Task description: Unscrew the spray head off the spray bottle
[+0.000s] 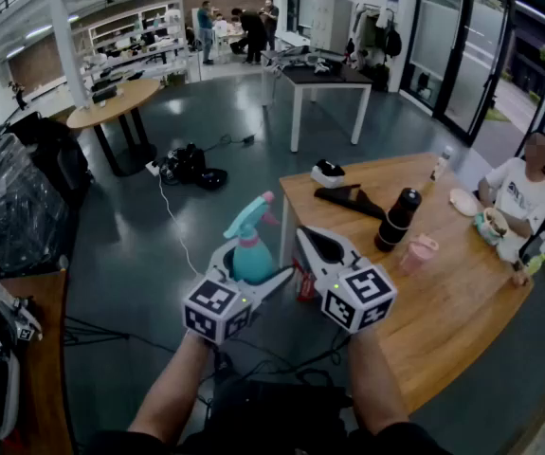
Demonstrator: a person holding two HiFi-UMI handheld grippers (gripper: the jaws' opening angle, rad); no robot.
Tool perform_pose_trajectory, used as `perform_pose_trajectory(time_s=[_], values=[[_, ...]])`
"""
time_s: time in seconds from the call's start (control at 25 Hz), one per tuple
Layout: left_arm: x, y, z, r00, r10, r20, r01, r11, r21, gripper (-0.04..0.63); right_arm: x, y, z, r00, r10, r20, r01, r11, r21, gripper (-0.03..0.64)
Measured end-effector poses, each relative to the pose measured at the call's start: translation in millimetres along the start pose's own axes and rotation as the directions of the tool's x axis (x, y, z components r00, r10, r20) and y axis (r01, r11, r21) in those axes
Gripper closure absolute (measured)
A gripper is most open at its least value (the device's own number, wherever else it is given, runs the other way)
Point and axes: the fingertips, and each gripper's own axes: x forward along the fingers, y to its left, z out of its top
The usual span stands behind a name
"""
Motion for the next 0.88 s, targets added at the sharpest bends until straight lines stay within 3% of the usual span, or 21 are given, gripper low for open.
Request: perform_pose_trajectory(time_s=[0.48, 0.88], values=[[3.6, 0.1, 0.2, 1.0, -0.005, -0.003, 0.005, 1.0, 0.015, 0.17, 0.5, -5.7, 5.5, 1.0, -0.015, 0.015, 0.014, 1.0, 0.008, 0.611], [6.7, 0.7, -0.5, 1.0, 0.012, -0.005, -0.012, 0.999, 0.036, 0.17, -0.9, 5.5, 15.5, 0.999, 0.023, 0.025, -0.023, 1.0, -0.006, 0.611]])
